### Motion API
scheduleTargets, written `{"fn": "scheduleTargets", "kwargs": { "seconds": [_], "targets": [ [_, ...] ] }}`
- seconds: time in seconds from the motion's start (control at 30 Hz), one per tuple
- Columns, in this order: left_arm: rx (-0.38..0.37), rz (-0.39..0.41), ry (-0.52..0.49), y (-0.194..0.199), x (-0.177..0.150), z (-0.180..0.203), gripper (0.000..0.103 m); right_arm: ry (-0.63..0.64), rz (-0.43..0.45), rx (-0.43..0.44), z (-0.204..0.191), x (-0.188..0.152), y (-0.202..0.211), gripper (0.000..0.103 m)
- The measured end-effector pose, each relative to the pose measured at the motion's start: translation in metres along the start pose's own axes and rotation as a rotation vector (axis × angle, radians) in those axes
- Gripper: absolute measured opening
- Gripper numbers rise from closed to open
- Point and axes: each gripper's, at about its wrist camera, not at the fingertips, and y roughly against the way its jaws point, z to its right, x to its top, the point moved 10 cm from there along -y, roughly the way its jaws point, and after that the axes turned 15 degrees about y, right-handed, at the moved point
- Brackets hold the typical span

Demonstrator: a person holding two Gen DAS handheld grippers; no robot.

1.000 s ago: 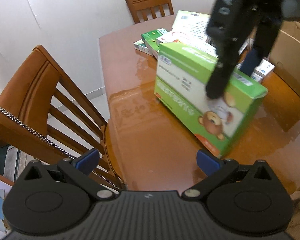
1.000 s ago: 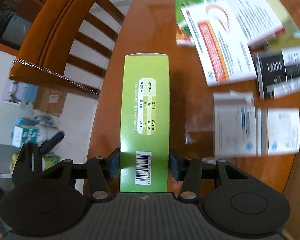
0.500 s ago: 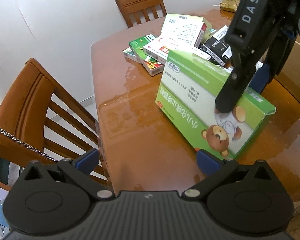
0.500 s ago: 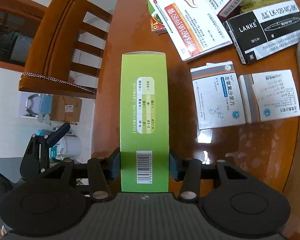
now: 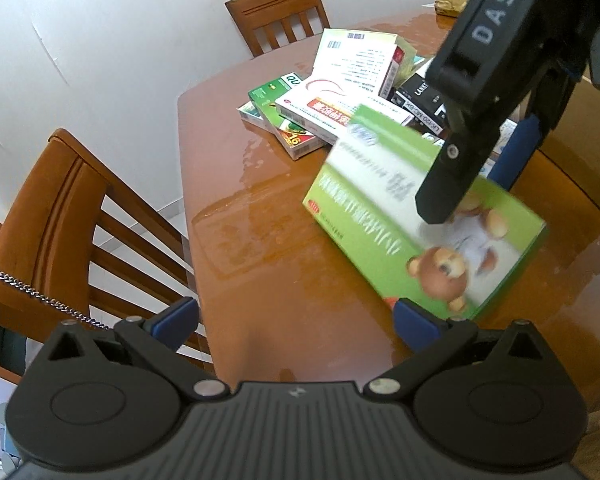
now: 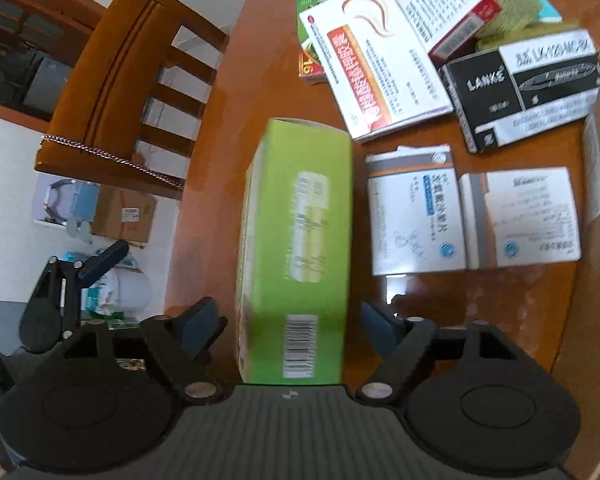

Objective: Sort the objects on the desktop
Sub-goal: 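Move the right gripper down onto the green bear-printed cough granule box, then close the right gripper on the green cough granule box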

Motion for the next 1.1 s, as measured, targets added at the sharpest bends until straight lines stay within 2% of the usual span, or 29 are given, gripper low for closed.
{"fn": "scheduleTargets", "kwargs": {
  "seconds": [0.2,0.47,0.57,1.1],
  "targets": [
    [-0.002,-0.006,0.007,-0.002,-0.001,0.003,0.103,0.0,-0.018,-0.037,0.009,-0.003,-0.008,0.085],
    [0.019,-0.017,0.026,-0.01,-0.001,0.001,0.103,0.028,0.026,-0.175,0.016,0.01,-0.002,0.086],
    [0.025,-0.022,0.029,-0.011,-0.003,-0.001,0.103,0.042,0.029,-0.198,0.011,0.018,-0.006,0.086],
    [0.065,-0.06,0.049,-0.009,-0.02,-0.017,0.103,0.096,-0.034,-0.15,-0.024,0.021,-0.043,0.088]
  ]
}}
